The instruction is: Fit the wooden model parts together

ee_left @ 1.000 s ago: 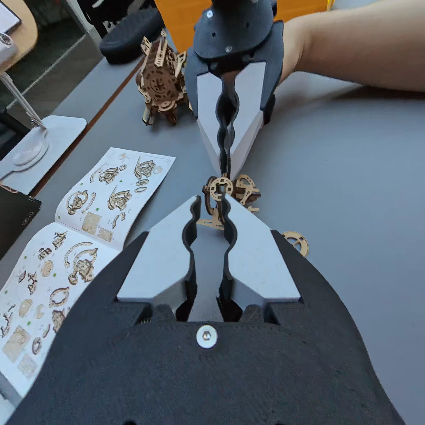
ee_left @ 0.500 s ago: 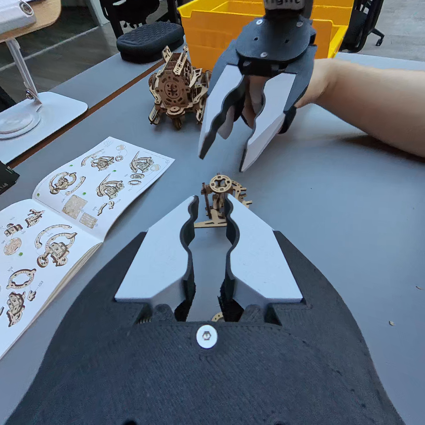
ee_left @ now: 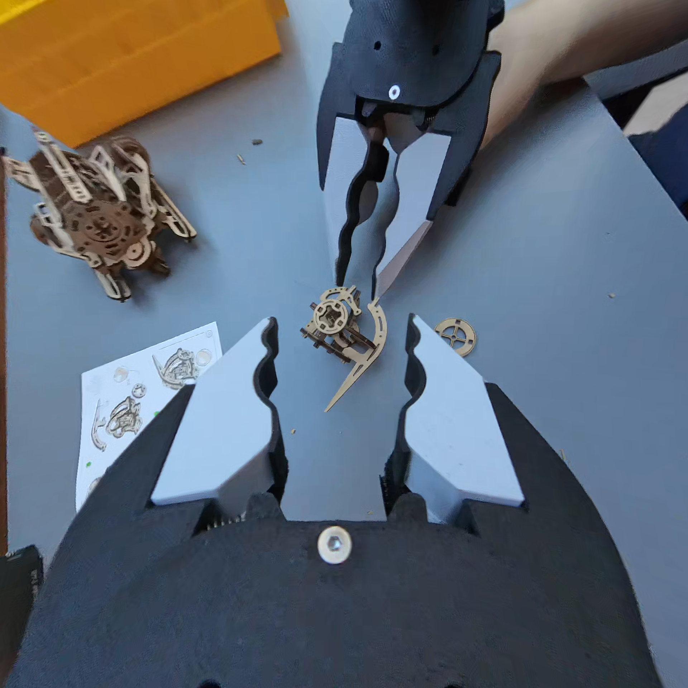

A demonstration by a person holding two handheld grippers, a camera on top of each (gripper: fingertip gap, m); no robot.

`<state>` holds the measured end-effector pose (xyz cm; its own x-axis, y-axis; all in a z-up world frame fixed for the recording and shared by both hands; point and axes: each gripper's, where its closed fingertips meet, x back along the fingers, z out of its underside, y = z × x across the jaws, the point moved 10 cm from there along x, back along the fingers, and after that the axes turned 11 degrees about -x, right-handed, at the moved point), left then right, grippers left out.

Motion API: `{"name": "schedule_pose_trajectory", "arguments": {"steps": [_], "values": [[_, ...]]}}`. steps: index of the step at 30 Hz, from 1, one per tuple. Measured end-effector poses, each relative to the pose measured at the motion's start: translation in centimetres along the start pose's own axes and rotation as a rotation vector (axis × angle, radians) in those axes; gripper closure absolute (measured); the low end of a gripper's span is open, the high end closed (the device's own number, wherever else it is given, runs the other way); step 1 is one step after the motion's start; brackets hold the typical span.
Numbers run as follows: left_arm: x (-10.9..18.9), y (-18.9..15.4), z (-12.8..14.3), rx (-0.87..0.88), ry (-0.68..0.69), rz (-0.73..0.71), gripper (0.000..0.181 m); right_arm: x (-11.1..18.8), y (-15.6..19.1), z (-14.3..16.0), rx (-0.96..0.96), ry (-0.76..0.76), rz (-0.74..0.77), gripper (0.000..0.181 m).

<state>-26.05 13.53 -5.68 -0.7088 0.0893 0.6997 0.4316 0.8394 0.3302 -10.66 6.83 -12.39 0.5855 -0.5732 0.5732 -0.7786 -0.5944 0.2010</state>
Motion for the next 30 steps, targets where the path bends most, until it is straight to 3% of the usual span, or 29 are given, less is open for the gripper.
{"name": "schedule_pose_trajectory", "arguments": {"steps": [6, 14, 20, 23, 30], "values": [[-2.0, 0.8, 0.8, -0.156, 0.165, 0.148, 0.097, -0.8, 0.5, -0.1, 0.004, 0.016, 0.019, 0.16], [-3.8, 0.9, 0.9, -0.201, 0.129, 0.168, 0.103, -0.8, -0.5, -0.1, 0.074, 0.048, 0.01, 0.16], [-4.2, 0.5, 0.8, -0.191, 0.109, 0.154, 0.117, -0.5, -1.4, -0.5, 0.07, 0.034, -0.11, 0.161], [-4.0, 0.6, 1.1, -0.188, 0.135, 0.165, 0.106, -0.4, -1.7, -0.5, 0.042, 0.026, -0.133, 0.162], [-3.9, 1.2, 1.3, -0.278, 0.163, 0.2, 0.111, -0.4, -1.7, -0.5, 0.036, 0.031, -0.157, 0.162]]}}
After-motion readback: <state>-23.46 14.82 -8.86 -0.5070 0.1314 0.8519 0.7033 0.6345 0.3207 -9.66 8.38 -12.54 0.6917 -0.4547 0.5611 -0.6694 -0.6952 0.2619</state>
